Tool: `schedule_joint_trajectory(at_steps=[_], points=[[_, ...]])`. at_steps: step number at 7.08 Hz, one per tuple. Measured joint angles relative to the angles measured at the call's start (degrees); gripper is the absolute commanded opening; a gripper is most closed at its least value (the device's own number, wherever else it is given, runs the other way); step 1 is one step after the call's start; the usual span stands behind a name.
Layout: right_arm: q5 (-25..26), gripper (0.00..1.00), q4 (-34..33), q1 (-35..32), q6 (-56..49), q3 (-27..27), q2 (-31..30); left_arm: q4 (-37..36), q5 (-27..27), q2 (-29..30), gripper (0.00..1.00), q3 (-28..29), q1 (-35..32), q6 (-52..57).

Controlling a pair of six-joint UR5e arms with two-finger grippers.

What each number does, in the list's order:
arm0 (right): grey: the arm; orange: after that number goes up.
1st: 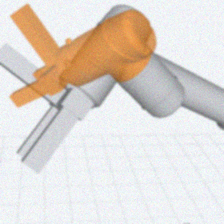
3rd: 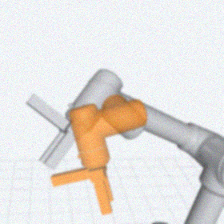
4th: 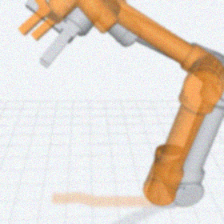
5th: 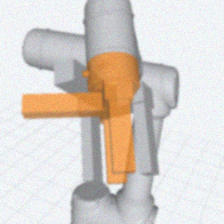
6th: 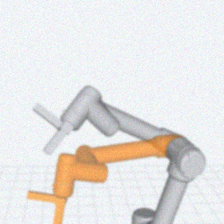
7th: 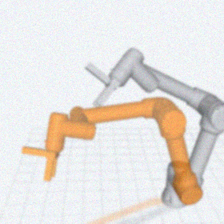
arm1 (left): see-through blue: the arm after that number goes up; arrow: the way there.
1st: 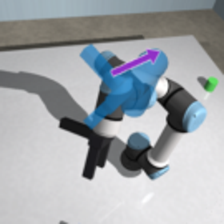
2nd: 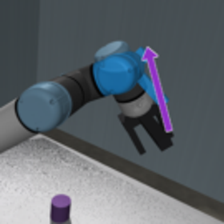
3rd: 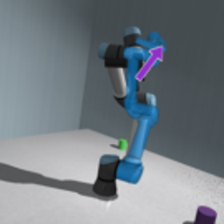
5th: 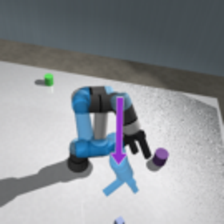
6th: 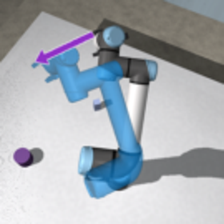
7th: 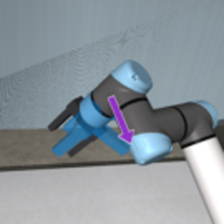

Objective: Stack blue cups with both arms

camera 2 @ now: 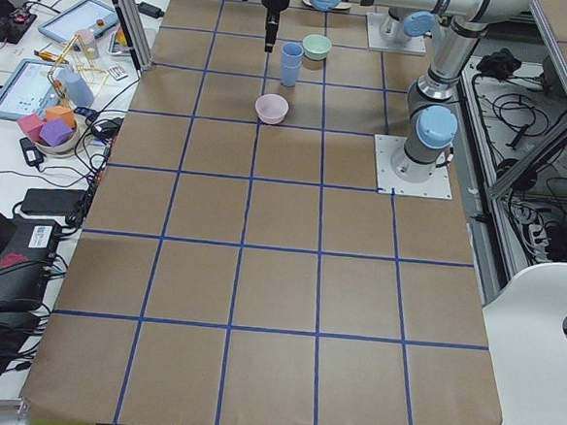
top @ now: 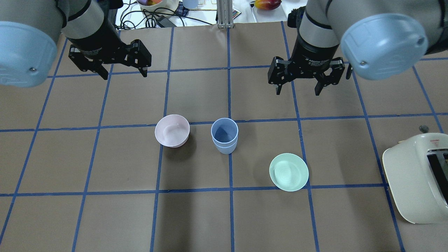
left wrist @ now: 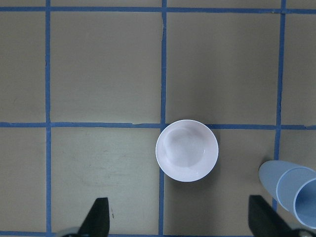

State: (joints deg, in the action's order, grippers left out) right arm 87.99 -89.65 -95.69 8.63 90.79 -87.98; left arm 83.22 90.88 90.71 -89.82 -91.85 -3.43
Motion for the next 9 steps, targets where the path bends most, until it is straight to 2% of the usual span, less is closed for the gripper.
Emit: schedule_joint_trajectory(at_steps=[3,9], points=[[1.95,1.00,5.10,2.86,-4.07,0.11,-3.97,-0.05,0.00,0.00,1.00,0.00,0.00,0.00],[2.64,1.00,5.83,3.41,-4.28,0.13,-4.31,-0.01,0.00,0.00,1.00,0.00,0.00,0.00]])
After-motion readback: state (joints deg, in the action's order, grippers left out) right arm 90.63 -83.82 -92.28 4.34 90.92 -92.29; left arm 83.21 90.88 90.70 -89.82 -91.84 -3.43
